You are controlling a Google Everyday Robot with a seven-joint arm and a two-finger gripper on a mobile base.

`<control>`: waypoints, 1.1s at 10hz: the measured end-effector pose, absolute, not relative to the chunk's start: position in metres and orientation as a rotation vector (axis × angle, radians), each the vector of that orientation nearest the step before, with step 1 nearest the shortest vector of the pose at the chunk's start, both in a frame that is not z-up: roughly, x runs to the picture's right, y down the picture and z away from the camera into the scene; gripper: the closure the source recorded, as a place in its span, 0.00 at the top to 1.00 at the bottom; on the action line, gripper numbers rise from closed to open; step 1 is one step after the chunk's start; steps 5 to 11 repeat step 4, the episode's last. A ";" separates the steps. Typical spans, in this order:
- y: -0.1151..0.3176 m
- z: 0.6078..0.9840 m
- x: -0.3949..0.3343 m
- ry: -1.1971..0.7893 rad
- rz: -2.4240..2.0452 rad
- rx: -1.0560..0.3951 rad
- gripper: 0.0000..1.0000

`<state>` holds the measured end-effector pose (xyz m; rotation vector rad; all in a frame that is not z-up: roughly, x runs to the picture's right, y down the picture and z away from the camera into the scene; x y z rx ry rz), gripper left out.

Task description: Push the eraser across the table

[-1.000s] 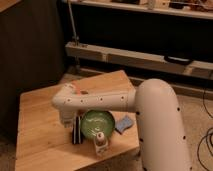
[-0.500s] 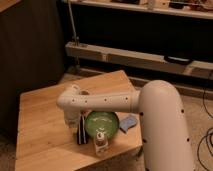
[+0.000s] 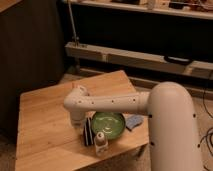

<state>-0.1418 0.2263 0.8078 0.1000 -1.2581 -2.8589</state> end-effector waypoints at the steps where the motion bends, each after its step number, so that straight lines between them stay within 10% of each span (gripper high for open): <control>1: 0.224 0.808 -0.140 -1.252 -2.862 0.098 0.00; 11: 0.216 0.806 -0.154 -1.210 -2.944 0.220 0.03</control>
